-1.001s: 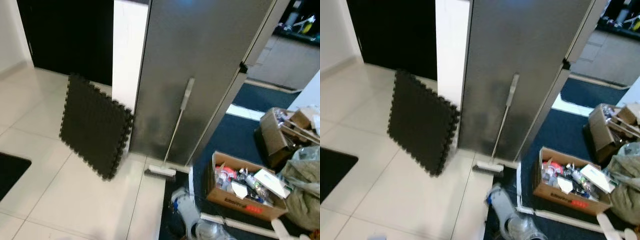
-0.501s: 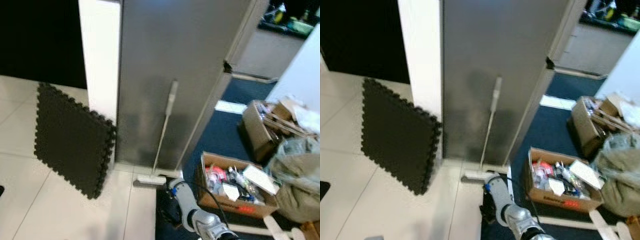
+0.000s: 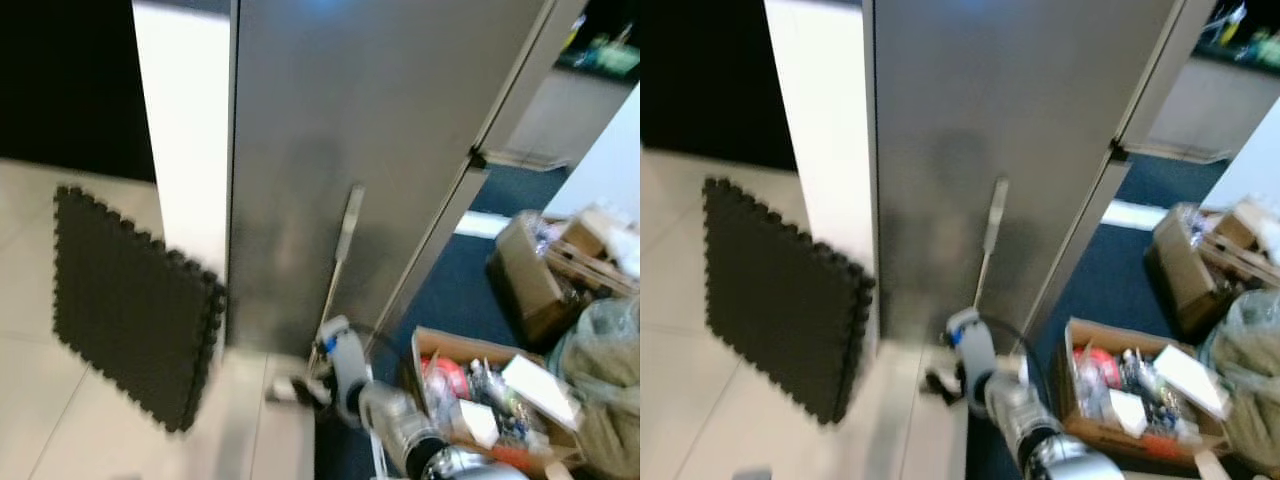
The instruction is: Sweep floor
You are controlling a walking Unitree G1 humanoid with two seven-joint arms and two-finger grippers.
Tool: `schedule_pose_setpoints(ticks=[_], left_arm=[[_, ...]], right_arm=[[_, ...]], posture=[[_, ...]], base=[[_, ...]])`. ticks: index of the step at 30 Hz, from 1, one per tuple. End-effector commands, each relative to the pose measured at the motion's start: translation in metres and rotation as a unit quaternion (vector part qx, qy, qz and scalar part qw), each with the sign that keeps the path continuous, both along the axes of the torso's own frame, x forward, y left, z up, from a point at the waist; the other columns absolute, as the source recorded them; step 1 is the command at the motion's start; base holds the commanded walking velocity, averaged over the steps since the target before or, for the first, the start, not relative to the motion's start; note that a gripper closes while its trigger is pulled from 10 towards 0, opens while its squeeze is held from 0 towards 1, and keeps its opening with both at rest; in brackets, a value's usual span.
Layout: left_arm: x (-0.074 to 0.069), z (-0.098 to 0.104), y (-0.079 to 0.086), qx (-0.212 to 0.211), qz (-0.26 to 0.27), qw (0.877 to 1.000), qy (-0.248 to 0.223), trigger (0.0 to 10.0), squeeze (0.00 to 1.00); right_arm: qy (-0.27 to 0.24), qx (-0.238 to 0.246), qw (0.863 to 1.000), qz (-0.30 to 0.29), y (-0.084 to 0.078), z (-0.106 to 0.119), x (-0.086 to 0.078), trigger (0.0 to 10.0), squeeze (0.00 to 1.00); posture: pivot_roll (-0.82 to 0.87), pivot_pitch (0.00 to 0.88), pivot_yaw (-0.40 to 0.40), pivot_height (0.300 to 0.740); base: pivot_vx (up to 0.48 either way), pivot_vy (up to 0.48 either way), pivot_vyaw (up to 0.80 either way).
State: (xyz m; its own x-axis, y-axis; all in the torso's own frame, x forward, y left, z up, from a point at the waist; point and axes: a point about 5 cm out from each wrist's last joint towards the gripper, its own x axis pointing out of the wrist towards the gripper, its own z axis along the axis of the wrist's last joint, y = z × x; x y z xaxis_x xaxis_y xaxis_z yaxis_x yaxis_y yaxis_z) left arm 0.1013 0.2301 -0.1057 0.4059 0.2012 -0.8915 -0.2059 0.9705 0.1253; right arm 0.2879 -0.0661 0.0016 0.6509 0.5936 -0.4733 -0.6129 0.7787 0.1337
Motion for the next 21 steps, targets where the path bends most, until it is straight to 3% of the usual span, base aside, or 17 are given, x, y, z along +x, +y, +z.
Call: schedule_pose_setpoints(ticks=[1, 11, 16, 21], left_arm=[[-0.006, -0.004, -0.01, -0.015, -0.007, 1.0, 0.014, 10.0, 0.0], [-0.006, -0.004, -0.009, -0.016, -0.002, 1.0, 0.013, 10.0, 0.0], [-0.007, -0.004, -0.008, -0.018, 0.001, 1.0, 0.011, 10.0, 0.0], [-0.008, -0.004, -0.009, -0.031, 0.011, 0.999, 0.01, 10.0, 0.0]], right_arm=[[-0.005, 0.01, 1.0, -0.001, 0.002, 0.003, 0.002, 10.0, 0.0], [-0.022, 0.031, 0.999, -0.003, 0.011, 0.015, 0.011, 10.0, 0.0], [-0.022, 0.04, 0.998, -0.032, 0.007, 0.02, 0.018, 10.0, 0.0], [-0.029, 0.028, 0.996, -0.074, -0.007, 0.022, 0.025, 10.0, 0.0]], posture=[[0.19, 0.0, -0.193, 0.74], [0.2, 0.0, -0.192, 0.74], [0.2, 0.0, -0.192, 0.74], [0.2, 0.0, -0.193, 0.74]], base=[[0.311, 0.0, 0.0], [0.311, 0.0, 0.0], [0.31, 0.0, -0.66], [0.0, 0.0, -0.8]])
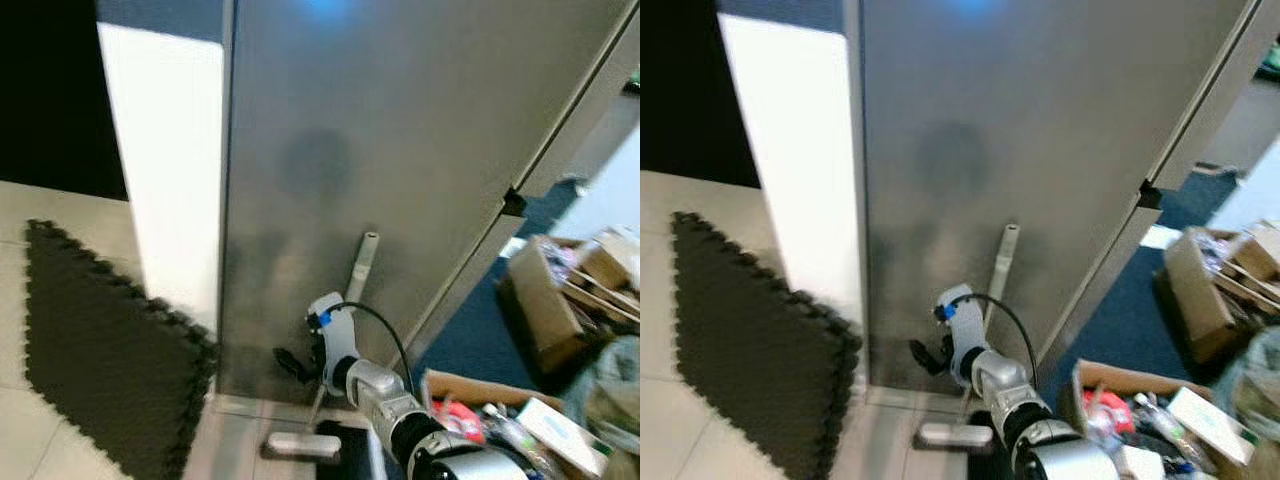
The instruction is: Sweep floor
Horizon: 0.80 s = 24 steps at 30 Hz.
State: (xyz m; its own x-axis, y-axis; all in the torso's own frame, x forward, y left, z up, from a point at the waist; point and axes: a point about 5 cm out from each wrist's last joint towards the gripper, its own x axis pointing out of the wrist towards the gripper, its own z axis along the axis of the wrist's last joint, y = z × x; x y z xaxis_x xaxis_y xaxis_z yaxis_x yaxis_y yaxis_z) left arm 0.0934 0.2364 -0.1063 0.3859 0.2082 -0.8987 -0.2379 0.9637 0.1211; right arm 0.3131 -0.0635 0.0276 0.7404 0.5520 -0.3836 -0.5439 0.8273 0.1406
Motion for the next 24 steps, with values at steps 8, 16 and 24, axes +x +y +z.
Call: schedule_pose_setpoints(ticks=[8, 16, 24], left_arm=[[-0.001, -0.004, -0.015, -0.017, -0.012, 1.0, 0.006, 10.0, 0.0], [-0.002, -0.004, -0.015, -0.002, -0.026, 1.0, 0.009, 10.0, 0.0], [-0.008, -0.004, -0.012, 0.005, -0.028, 1.0, 0.013, 10.0, 0.0]], right_arm=[[0.013, -0.007, 0.999, -0.044, -0.021, -0.006, 0.001, 10.0, 0.0], [0.007, 0.03, 0.999, -0.03, -0.007, 0.001, 0.002, 10.0, 0.0], [-0.004, 0.061, 0.996, -0.061, 0.005, 0.019, 0.016, 10.0, 0.0]], posture=[[0.2, 0.0, -0.197, 0.74], [0.2, 0.0, -0.207, 0.74], [0.22, 0.0, -0.214, 0.74]], base=[[0.0, 0.0, -0.1], [0.0, 0.0, 0.0], [0.254, 0.0, 0.0]])
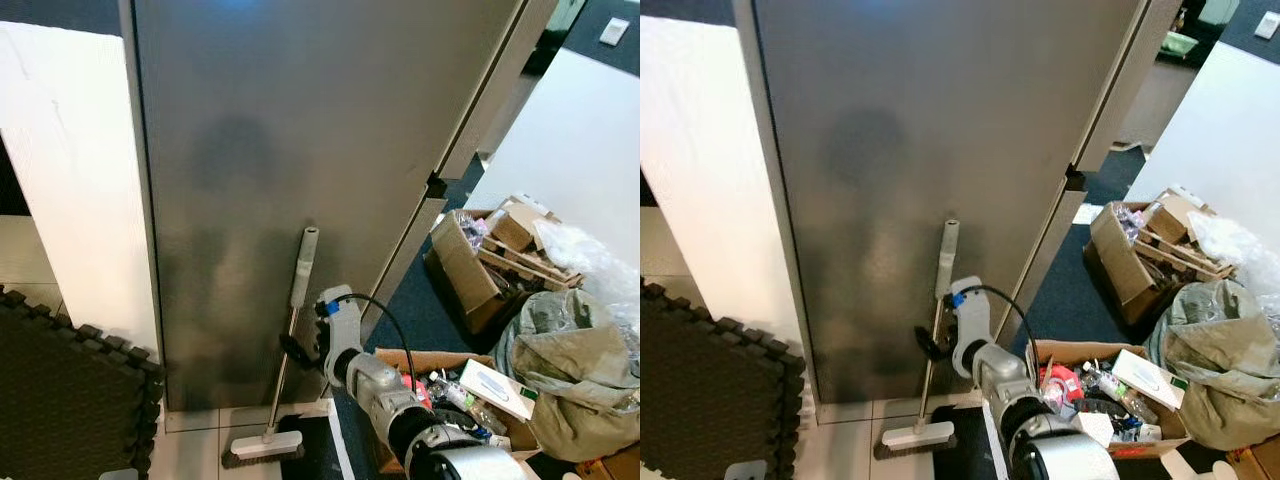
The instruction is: Sweep floor
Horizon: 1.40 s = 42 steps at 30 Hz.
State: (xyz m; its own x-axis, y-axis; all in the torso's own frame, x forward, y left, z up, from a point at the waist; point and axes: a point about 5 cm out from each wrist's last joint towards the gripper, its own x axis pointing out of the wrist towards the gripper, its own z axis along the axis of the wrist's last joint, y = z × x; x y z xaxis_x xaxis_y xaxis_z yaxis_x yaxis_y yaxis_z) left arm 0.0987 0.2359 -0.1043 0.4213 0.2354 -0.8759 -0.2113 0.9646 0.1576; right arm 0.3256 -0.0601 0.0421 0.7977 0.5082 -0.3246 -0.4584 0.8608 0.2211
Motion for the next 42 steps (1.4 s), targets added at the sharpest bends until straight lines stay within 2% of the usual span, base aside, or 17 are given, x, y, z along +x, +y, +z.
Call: schedule_pose_setpoints(ticks=[1, 7, 15, 20, 26, 35, 37, 40, 42], left_arm=[[-0.015, -0.006, -0.011, -0.016, -0.011, 0.999, 0.031, 10.0, 0.0], [-0.016, -0.006, -0.008, -0.012, -0.014, 0.999, 0.034, 10.0, 0.0], [-0.014, -0.004, -0.003, -0.007, -0.015, 0.999, 0.028, 10.0, 0.0], [-0.015, -0.004, 0.0, -0.006, -0.027, 0.999, 0.031, 10.0, 0.0], [-0.013, -0.003, 0.0, 0.0, -0.023, 0.999, 0.025, 10.0, 0.0], [-0.013, -0.003, -0.001, 0.014, -0.035, 0.999, 0.019, 10.0, 0.0], [-0.01, -0.001, 0.003, 0.033, -0.048, 0.998, 0.009, 10.0, 0.0], [-0.005, 0.003, 0.009, 0.057, -0.061, 0.996, -0.003, 10.0, 0.0], [0.003, 0.008, 0.016, 0.083, -0.075, 0.993, -0.024, 10.0, 0.0]], right_arm=[[-0.003, 0.017, 1.0, -0.012, 0.004, 0.008, 0.006, 10.0, 0.0], [-0.007, 0.02, 1.0, -0.01, 0.008, 0.01, 0.006, 10.0, 0.0], [0.009, 0.001, 1.0, -0.007, 0.005, -0.003, -0.003, 10.0, 0.0], [0.018, -0.003, 0.999, -0.027, -0.006, -0.008, -0.004, 10.0, 0.0], [0.024, -0.003, 0.999, -0.027, -0.007, -0.01, -0.005, 10.0, 0.0], [0.041, 0.004, 0.999, -0.031, 0.012, -0.007, -0.006, 10.0, 0.0], [0.037, 0.005, 0.998, -0.04, 0.019, -0.003, -0.003, 10.0, 0.0], [0.03, 0.015, 0.998, -0.047, 0.024, 0.002, -0.001, 10.0, 0.0], [0.012, 0.028, 0.998, -0.055, 0.027, 0.009, 0.002, 10.0, 0.0]], posture=[[0.22, 0.0, -0.21, 0.74], [0.23, 0.0, -0.201, 0.74], [0.24, 0.0, -0.188, 0.74], [0.24, 0.0, -0.177, 0.74], [0.24, 0.0, -0.176, 0.74], [0.24, 0.025, -0.188, 0.74], [0.24, 0.073, -0.194, 0.74], [0.24, 0.09, -0.194, 0.74], [0.24, 0.134, -0.201, 0.74]], base=[[0.334, 0.0, 0.0], [0.102, 0.0, 0.0], [0.0, 0.0, 0.0], [0.0, -0.424, 0.0], [0.0, -0.164, 0.0], [0.0, 0.0, 0.0], [0.0, 0.0, 0.0], [0.0, 0.0, 0.0], [0.0, 0.0, 0.0]])
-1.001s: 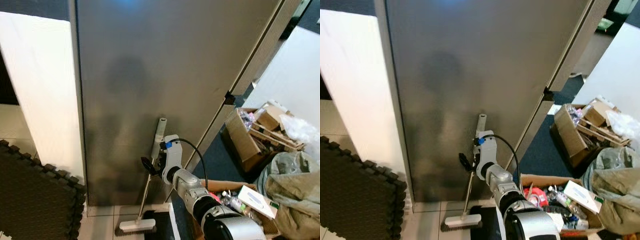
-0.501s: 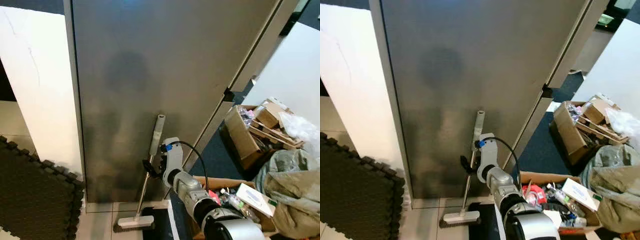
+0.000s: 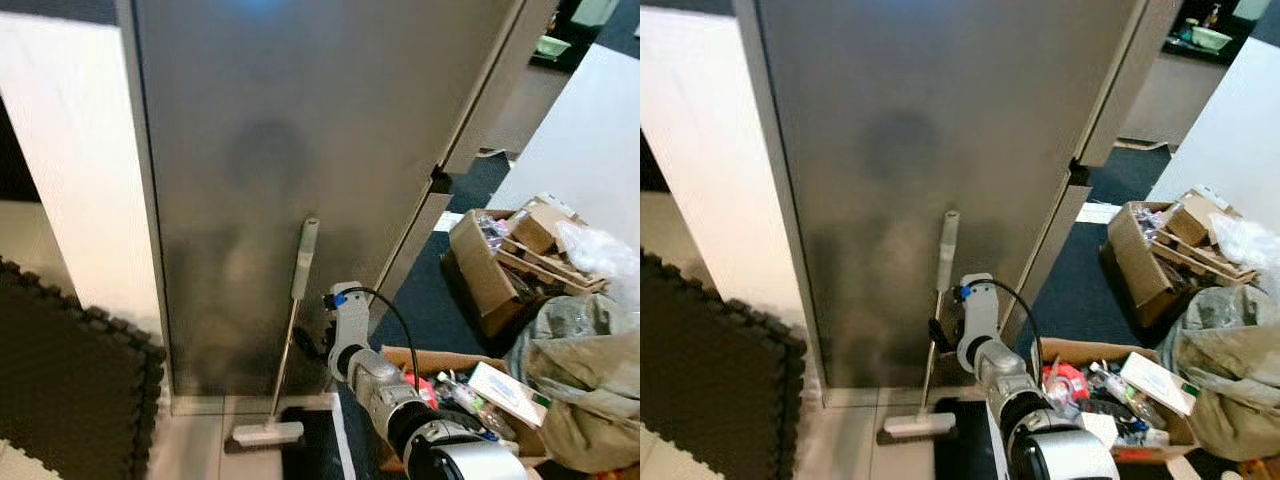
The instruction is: Sweep floor
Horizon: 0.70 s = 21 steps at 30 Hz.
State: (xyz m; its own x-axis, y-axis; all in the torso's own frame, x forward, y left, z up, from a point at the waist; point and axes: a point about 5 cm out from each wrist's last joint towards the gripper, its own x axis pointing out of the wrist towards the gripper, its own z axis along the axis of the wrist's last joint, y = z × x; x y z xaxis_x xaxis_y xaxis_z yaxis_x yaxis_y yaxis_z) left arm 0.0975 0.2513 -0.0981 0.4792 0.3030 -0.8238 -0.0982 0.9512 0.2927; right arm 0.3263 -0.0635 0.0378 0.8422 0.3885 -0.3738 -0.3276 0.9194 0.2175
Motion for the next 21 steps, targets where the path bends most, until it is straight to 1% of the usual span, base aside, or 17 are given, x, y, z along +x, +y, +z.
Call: schedule_pose_setpoints(ticks=[1, 2, 4, 5, 7, 8, 10, 11, 12, 13, 14, 16, 17, 18, 19, 20, 21], left_arm=[[0.007, 0.004, 0.003, 0.019, -0.019, 0.999, -0.019, 10.0, 0.0], [0.007, 0.004, 0.003, 0.019, -0.019, 0.999, -0.019, 10.0, 0.0], [0.018, 0.01, 0.006, 0.039, -0.038, 0.997, -0.048, 10.0, 0.0], [0.018, 0.01, 0.006, 0.039, -0.038, 0.997, -0.048, 10.0, 0.0], [0.03, 0.015, 0.007, 0.045, -0.045, 0.995, -0.078, 10.0, 0.0], [0.03, 0.015, 0.007, 0.045, -0.045, 0.995, -0.078, 10.0, 0.0], [0.044, 0.021, 0.005, 0.041, -0.048, 0.993, -0.102, 10.0, 0.0], [0.049, 0.022, 0.004, 0.038, -0.047, 0.992, -0.109, 10.0, 0.0], [0.049, 0.022, 0.004, 0.038, -0.047, 0.992, -0.109, 10.0, 0.0], [0.052, 0.022, 0.002, 0.032, -0.045, 0.993, -0.109, 10.0, 0.0], [0.054, 0.022, 0.0, 0.026, -0.047, 0.993, -0.104, 10.0, 0.0], [0.054, 0.022, 0.0, 0.026, -0.047, 0.993, -0.104, 10.0, 0.0], [0.056, 0.021, -0.001, 0.022, -0.048, 0.994, -0.099, 10.0, 0.0], [0.055, 0.02, -0.002, 0.018, -0.047, 0.995, -0.092, 10.0, 0.0], [0.055, 0.02, -0.002, 0.018, -0.047, 0.995, -0.092, 10.0, 0.0], [0.052, 0.018, -0.002, 0.015, -0.044, 0.996, -0.082, 10.0, 0.0], [0.052, 0.018, -0.002, 0.015, -0.044, 0.996, -0.082, 10.0, 0.0]], right_arm=[[-0.023, 0.043, 0.999, 0.007, 0.031, 0.015, 0.002, 10.0, 0.0], [-0.023, 0.043, 0.999, 0.007, 0.031, 0.015, 0.002, 10.0, 0.0], [-0.041, 0.042, 0.998, -0.01, 0.031, 0.022, 0.006, 10.0, 0.0], [-0.041, 0.042, 0.998, -0.01, 0.031, 0.022, 0.006, 10.0, 0.0], [-0.063, 0.046, 0.997, -0.007, 0.033, 0.03, 0.01, 10.0, 0.0], [-0.063, 0.046, 0.997, -0.007, 0.033, 0.03, 0.01, 10.0, 0.0], [-0.07, 0.079, 0.994, -0.005, 0.033, 0.037, 0.015, 10.0, 0.0], [-0.069, 0.099, 0.993, -0.003, 0.033, 0.04, 0.016, 10.0, 0.0], [-0.069, 0.099, 0.993, -0.003, 0.033, 0.04, 0.016, 10.0, 0.0], [-0.071, 0.127, 0.989, 0.0, 0.03, 0.042, 0.018, 10.0, 0.0], [-0.063, 0.141, 0.988, 0.014, 0.027, 0.04, 0.017, 10.0, 0.0], [-0.063, 0.141, 0.988, 0.014, 0.027, 0.04, 0.017, 10.0, 0.0], [-0.057, 0.149, 0.987, 0.024, 0.025, 0.038, 0.016, 10.0, 0.0], [-0.043, 0.132, 0.99, 0.029, 0.018, 0.03, 0.013, 10.0, 0.0], [-0.043, 0.132, 0.99, 0.029, 0.018, 0.03, 0.013, 10.0, 0.0], [-0.022, 0.082, 0.996, 0.041, 0.01, 0.015, 0.006, 10.0, 0.0], [-0.022, 0.082, 0.996, 0.041, 0.01, 0.015, 0.006, 10.0, 0.0]], posture=[[0.24, 0.134, -0.201, 0.74], [0.24, 0.134, -0.201, 0.74], [0.25, 0.159, -0.206, 0.74], [0.25, 0.159, -0.206, 0.74], [0.25, 0.154, -0.205, 0.74], [0.25, 0.154, -0.205, 0.74], [0.25, 0.117, -0.203, 0.74], [0.25, 0.117, -0.203, 0.74], [0.25, 0.117, -0.203, 0.74], [0.26, 0.08, -0.2, 0.74], [0.26, 0.044, -0.196, 0.74], [0.26, 0.044, -0.196, 0.74], [0.26, 0.034, -0.195, 0.74], [0.26, 0.0, -0.19, 0.74], [0.26, 0.0, -0.19, 0.74], [0.26, 0.0, -0.181, 0.74], [0.26, 0.0, -0.181, 0.74]], base=[[0.0, 0.0, 0.0], [0.0, 0.0, 0.0], [0.0, 0.0, 0.0], [0.0, 0.0, 0.0], [0.0, 0.0, 0.0], [0.0, 0.0, 0.0], [0.0, 0.0, 0.0], [0.0, 0.0, 0.0], [0.0, 0.0, 0.0], [0.0, 0.0, 0.0], [0.0, 0.0, 0.0], [0.0, 0.0, 0.0], [0.0, 0.0, 0.0], [0.0, 0.0, 0.0], [0.0, 0.0, 0.0], [0.0, 0.0, 0.0], [0.0, 0.0, 0.0]])
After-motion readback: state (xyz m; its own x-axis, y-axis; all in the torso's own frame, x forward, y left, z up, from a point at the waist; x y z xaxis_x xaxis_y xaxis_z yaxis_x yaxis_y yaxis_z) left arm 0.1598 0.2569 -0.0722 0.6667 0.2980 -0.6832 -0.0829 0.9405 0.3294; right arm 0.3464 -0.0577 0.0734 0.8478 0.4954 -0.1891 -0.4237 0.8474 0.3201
